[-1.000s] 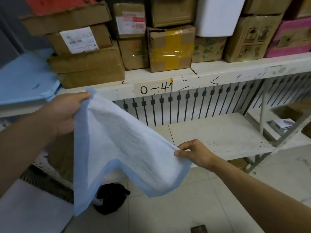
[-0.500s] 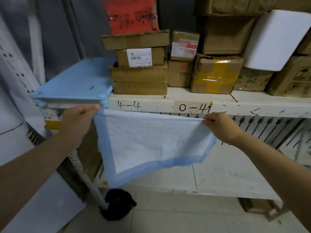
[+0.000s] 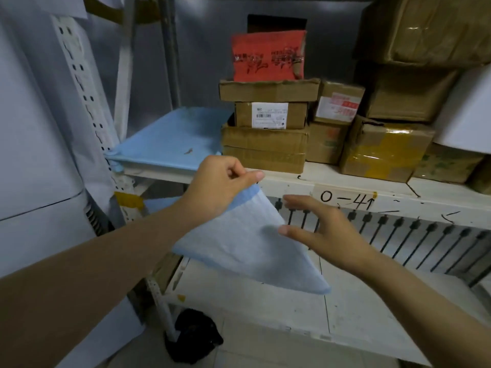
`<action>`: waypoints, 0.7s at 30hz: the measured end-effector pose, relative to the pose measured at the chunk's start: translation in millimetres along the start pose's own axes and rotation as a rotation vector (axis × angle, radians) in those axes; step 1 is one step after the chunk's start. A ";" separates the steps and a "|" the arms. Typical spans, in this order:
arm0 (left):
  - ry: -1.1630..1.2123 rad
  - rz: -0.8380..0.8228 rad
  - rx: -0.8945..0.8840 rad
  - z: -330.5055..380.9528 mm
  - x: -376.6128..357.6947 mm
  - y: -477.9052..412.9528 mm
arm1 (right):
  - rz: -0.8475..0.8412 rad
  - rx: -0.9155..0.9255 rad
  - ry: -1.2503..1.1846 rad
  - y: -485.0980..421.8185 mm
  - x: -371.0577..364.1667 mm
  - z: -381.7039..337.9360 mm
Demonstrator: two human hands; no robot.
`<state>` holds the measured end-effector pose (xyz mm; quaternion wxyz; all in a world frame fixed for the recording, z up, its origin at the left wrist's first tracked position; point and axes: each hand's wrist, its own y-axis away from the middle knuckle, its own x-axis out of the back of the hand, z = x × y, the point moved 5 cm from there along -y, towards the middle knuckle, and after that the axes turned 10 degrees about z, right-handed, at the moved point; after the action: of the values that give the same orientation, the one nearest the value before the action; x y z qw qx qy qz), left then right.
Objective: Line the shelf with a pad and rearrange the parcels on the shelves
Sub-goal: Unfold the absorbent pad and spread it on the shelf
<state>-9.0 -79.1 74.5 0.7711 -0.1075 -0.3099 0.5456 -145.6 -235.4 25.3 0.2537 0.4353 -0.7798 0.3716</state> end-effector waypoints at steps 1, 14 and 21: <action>-0.007 -0.035 0.012 -0.2 -4.7 1.1 | -0.029 0.028 -0.093 -3.0 -13.5 -15.6; -0.225 -0.230 -0.145 -42.7 76.6 27.4 | 0.134 -0.197 -0.482 -27.0 -29.5 -35.6; -0.161 -0.210 -0.177 -71.9 72.2 39.3 | 0.151 -0.128 -0.443 -29.8 -9.2 -42.0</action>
<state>18.7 13.9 24.3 0.7841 -0.0979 -0.4270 0.4395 -112.1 -207.5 54.4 0.0750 0.4296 -0.8688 0.2346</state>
